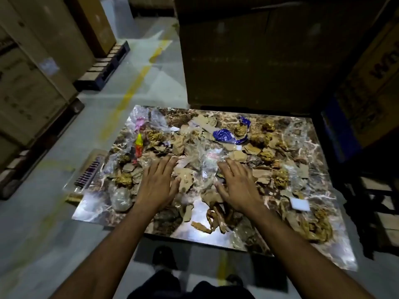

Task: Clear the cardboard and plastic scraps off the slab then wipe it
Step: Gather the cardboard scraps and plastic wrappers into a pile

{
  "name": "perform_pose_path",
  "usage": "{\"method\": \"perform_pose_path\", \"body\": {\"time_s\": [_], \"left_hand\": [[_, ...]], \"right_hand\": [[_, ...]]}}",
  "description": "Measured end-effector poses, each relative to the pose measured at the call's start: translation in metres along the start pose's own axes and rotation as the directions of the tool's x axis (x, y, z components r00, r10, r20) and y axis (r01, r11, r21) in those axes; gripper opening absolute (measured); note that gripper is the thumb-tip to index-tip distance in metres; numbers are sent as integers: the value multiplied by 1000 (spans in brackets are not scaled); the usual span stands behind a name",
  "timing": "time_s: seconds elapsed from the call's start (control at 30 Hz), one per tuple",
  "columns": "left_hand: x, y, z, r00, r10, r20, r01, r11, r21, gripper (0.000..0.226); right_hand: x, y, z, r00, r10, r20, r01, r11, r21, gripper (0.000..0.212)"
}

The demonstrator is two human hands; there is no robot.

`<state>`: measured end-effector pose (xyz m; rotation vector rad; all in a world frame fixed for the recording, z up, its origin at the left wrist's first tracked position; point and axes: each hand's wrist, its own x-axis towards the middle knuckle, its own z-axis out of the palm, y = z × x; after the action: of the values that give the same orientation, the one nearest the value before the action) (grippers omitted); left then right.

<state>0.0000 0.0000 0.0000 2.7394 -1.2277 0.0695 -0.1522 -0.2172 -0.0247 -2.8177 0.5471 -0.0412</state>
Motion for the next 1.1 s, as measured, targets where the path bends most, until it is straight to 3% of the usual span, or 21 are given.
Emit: {"method": "perform_pose_path", "body": {"time_s": [0.5,0.7,0.87,0.97,1.1], "left_hand": [[35,-180,18,998,51,40,-43,984,-170,66],[28,-232,28,979,87,187,-47,977,-206,85],[5,-255,47,897,235,374,-193,970,-145,119],[-1,-257,58,863,212,458,-177,977,-118,126],[0,-251,67,850,178,495,-155,984,-87,122]], "right_hand": [[110,-149,52,997,3,78,-3,1000,-1,69],[110,-171,71,969,-138,203,117,987,113,79],[79,-179,100,898,-310,313,337,941,-33,106],[64,-181,116,884,-287,370,336,939,-75,110],[65,-183,124,908,-216,360,279,951,-132,100]]}}
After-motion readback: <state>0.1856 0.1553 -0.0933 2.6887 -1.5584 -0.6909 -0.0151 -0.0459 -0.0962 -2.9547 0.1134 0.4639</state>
